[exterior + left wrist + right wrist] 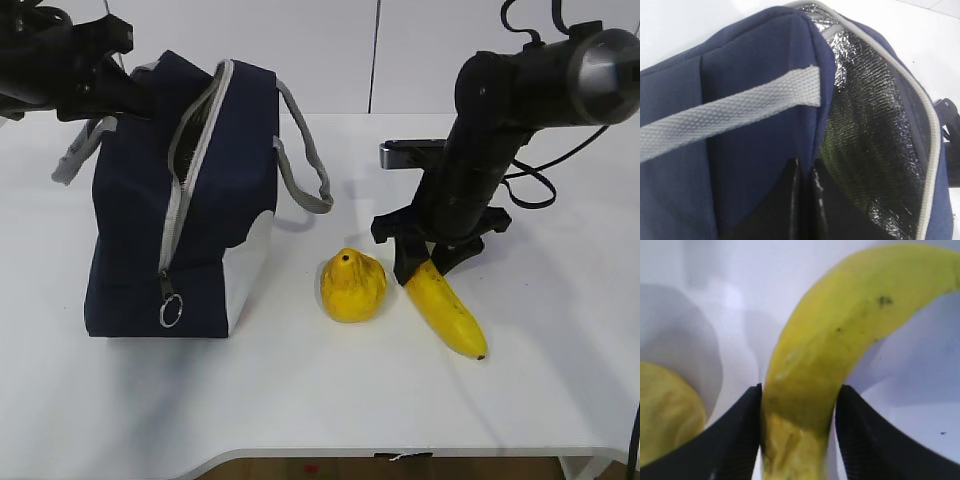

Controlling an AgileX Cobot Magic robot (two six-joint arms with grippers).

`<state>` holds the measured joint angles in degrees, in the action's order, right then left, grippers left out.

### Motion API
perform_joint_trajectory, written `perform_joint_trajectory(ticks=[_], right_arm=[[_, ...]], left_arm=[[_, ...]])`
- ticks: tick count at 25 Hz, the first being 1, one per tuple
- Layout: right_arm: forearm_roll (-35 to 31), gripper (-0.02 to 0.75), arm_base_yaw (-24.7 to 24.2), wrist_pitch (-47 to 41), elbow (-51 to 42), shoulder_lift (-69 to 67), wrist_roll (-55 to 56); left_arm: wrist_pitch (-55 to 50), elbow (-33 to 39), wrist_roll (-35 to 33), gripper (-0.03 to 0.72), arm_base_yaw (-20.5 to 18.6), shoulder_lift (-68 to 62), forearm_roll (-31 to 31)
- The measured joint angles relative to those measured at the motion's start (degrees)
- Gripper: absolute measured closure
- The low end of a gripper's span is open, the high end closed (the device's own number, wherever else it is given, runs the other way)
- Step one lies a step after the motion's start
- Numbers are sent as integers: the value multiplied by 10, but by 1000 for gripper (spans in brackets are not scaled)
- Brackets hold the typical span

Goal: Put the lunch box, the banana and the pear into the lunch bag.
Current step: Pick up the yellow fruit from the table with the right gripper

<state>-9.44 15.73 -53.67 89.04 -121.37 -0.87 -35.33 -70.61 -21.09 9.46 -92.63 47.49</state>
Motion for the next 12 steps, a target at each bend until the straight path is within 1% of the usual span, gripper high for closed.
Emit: perform_joint_trajectory(ticks=[5, 12], right_arm=[[0, 391, 0, 0, 0, 0, 0], [0, 404, 0, -6, 3, -1, 0]], left_arm=[[0, 0, 0, 693, 0, 0, 0], [0, 0, 0, 693, 0, 0, 0]])
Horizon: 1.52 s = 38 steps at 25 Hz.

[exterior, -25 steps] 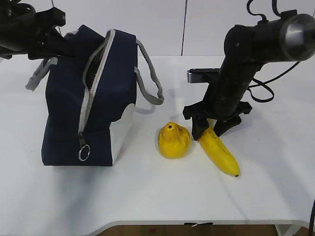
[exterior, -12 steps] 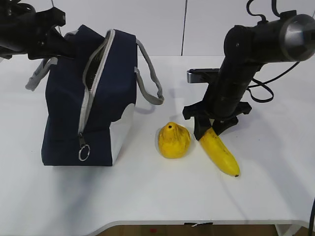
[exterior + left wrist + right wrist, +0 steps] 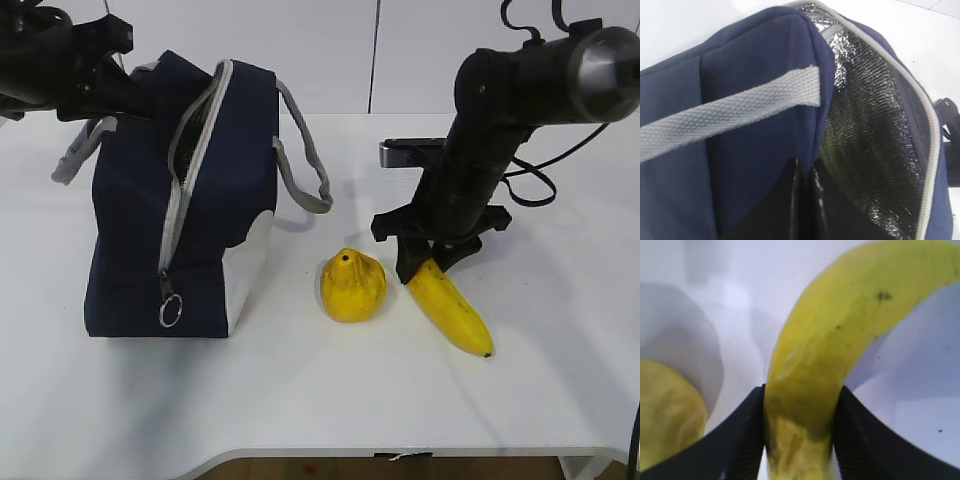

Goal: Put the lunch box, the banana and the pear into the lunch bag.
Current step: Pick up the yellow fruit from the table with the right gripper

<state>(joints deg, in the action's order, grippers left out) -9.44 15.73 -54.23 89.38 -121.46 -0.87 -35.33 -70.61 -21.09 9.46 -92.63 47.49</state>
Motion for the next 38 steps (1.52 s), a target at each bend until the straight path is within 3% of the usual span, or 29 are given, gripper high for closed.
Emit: perform_joint_trajectory(ticks=[16, 24, 30, 38], right_arm=[[14, 423, 0, -100, 107, -1, 0], [13, 423, 0, -157, 218, -1, -8], [-62, 423, 0, -166, 284, 34, -24], [-224, 423, 5, -171, 322, 57, -66]], left_arm=[[0, 0, 0, 693, 0, 0, 0], [0, 0, 0, 693, 0, 0, 0], [0, 0, 0, 693, 0, 0, 15], [1, 0, -4, 693, 0, 0, 71]])
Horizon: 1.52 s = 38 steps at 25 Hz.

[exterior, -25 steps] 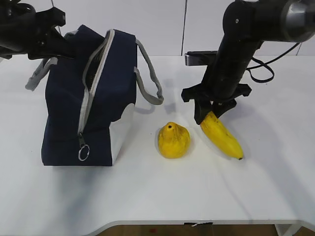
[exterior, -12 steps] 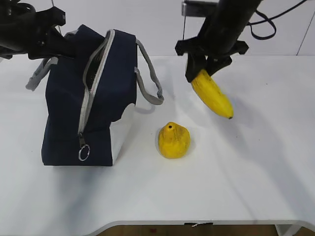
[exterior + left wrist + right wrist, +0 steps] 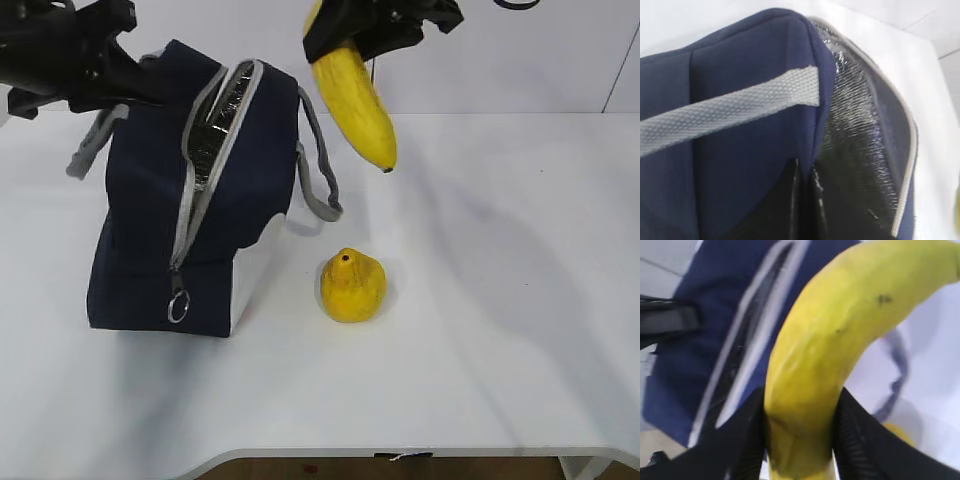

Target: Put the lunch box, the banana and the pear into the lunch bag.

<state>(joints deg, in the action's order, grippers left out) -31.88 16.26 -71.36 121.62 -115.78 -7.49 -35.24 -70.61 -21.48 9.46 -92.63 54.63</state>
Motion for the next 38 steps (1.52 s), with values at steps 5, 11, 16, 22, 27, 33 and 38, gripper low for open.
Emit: perform_joint_trajectory(ticks=[5, 11, 16, 22, 27, 33, 38], right_arm=[[-21, 423, 33, 0, 0, 0, -16], [-28, 424, 67, -1, 1, -3, -29], [-35, 424, 69, -1, 1, -31, -31], [-71, 424, 69, 16, 1, -76, -45], [-97, 424, 72, 58, 1, -107, -58], [-165, 424, 74, 113, 1, -124, -62], [-186, 424, 74, 139, 1, -127, -64]], left_arm=[[-8, 0, -34, 693, 0, 0, 62], [-18, 0, -54, 693, 0, 0, 98], [-26, 0, -66, 693, 0, 0, 114], [-31, 0, -70, 693, 0, 0, 120], [-40, 0, -71, 693, 0, 0, 121], [-43, 0, -72, 693, 0, 0, 123], [-43, 0, -73, 693, -1, 2, 126]])
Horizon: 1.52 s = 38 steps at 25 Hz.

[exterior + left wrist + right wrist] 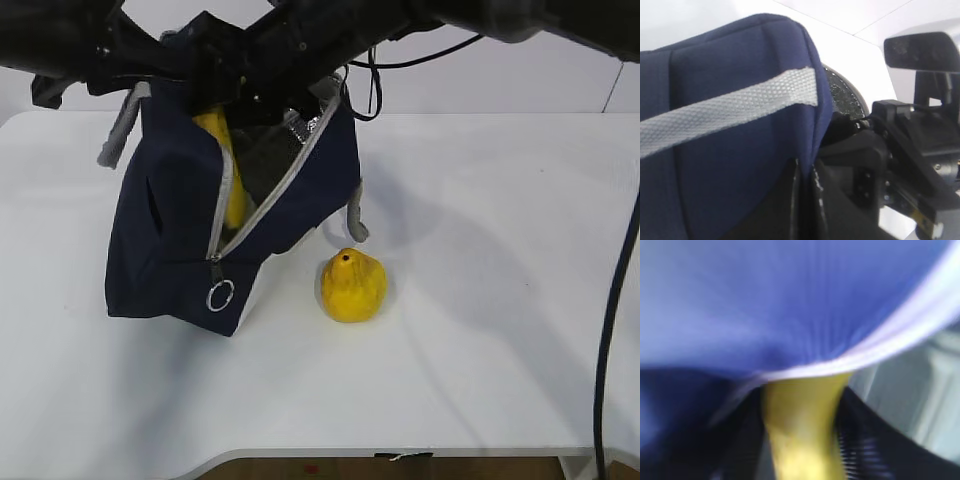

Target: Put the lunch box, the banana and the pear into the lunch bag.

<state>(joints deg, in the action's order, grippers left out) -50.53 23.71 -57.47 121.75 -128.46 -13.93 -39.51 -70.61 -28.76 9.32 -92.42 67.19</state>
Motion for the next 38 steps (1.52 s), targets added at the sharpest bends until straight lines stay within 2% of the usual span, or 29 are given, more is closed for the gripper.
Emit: perform_joint_trajectory(ticks=[3, 9, 13, 19, 22, 26, 33, 38], right_arm=[[-16, 409, 4, 3, 0, -16, -1], [-18, 298, 13, -2, 1, -30, -23], [11, 271, 12, -36, 29, -31, -29], [116, 265, 11, -124, 121, -32, 4], [177, 263, 12, -136, 172, -32, 33], [225, 263, 12, -138, 209, -24, 57], [305, 262, 12, -144, 214, 28, 93], [351, 262, 12, -145, 157, 93, 100]], left_arm=[[1, 0, -1, 693, 0, 0, 0], [-1, 0, -3, 693, -1, 0, 0], [-1, 0, -4, 693, -1, 0, 0], [-4, 0, -6, 693, -1, 1, -16], [2, 0, -7, 693, -1, 1, -33], [5, 0, -8, 693, -1, 1, -41], [9, 0, -8, 693, -1, 1, -53], [16, 0, -9, 693, -1, 1, -72]])
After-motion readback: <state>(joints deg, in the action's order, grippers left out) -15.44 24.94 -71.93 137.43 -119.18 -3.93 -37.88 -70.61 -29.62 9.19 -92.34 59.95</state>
